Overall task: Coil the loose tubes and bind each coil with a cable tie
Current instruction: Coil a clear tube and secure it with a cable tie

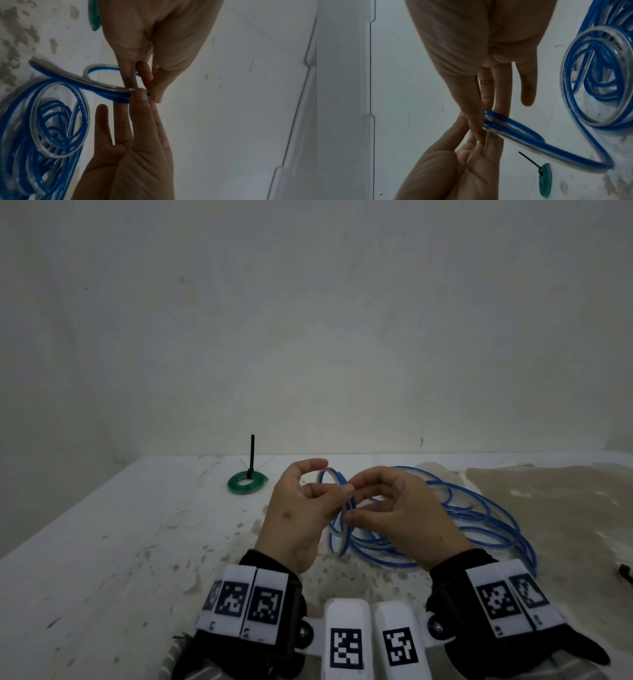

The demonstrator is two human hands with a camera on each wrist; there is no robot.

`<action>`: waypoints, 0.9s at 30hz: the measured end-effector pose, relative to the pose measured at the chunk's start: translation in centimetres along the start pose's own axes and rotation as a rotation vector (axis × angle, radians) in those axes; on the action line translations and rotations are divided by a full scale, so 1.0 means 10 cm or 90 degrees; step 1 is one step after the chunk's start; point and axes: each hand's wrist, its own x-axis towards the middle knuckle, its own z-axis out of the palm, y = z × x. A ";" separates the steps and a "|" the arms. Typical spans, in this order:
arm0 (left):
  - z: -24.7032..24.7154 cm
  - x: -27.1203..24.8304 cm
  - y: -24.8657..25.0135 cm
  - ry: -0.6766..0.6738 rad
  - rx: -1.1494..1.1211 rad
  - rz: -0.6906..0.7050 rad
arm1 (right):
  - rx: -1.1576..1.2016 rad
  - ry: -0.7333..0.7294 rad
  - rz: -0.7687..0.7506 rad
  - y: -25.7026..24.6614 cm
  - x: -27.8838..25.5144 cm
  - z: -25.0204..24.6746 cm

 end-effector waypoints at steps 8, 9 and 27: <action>-0.08 0.06 0.16 0.000 0.496 0.150 | -0.068 -0.045 -0.049 -0.07 -0.01 -0.03; -0.10 0.05 0.20 -0.022 0.577 0.186 | -0.067 -0.056 -0.053 -0.08 -0.01 -0.05; -0.17 0.00 0.47 -0.313 0.519 0.000 | -0.017 0.080 -0.115 -0.12 0.05 -0.58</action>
